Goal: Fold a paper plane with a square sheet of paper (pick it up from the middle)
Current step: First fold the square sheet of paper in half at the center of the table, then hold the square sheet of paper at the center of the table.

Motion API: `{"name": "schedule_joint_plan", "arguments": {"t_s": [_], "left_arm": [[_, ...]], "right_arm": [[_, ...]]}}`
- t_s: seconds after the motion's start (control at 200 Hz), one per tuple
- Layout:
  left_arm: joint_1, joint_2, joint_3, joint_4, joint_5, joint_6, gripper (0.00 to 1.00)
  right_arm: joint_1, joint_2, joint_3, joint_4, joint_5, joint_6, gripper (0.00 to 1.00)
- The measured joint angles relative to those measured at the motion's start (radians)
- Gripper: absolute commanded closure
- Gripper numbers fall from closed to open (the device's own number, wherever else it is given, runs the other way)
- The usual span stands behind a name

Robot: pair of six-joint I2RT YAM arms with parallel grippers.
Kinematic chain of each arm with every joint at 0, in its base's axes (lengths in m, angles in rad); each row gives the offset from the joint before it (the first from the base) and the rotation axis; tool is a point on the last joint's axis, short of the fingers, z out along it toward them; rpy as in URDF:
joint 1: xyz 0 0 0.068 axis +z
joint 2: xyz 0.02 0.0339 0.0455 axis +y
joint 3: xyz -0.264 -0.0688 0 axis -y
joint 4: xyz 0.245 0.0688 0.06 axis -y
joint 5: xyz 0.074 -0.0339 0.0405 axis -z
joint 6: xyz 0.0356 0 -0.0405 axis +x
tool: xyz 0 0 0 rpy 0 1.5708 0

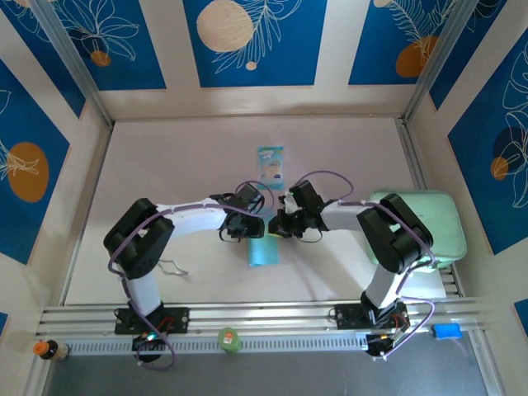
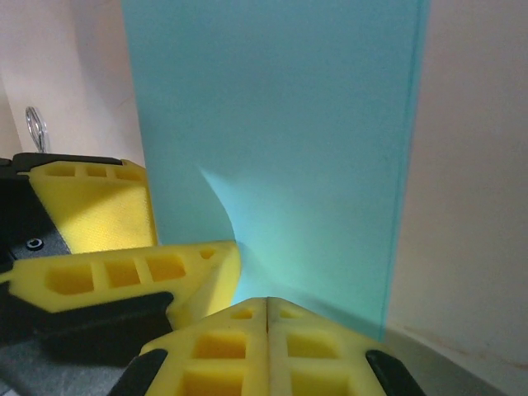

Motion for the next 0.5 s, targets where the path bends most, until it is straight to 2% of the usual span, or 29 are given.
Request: {"name": "schedule_joint_plan", "arguments": {"t_s": [0.395, 0.5], "left_arm": [[0.000, -0.001, -0.002, 0.003, 0.000, 0.000, 0.49], [0.000, -0.005, -0.002, 0.004, 0.005, -0.001, 0.47]], "right_arm": [[0.021, 0.040, 0.010, -0.002, 0.038, -0.037, 1.00], [0.024, 0.039, 0.009, -0.001, 0.046, -0.061, 1.00]]}}
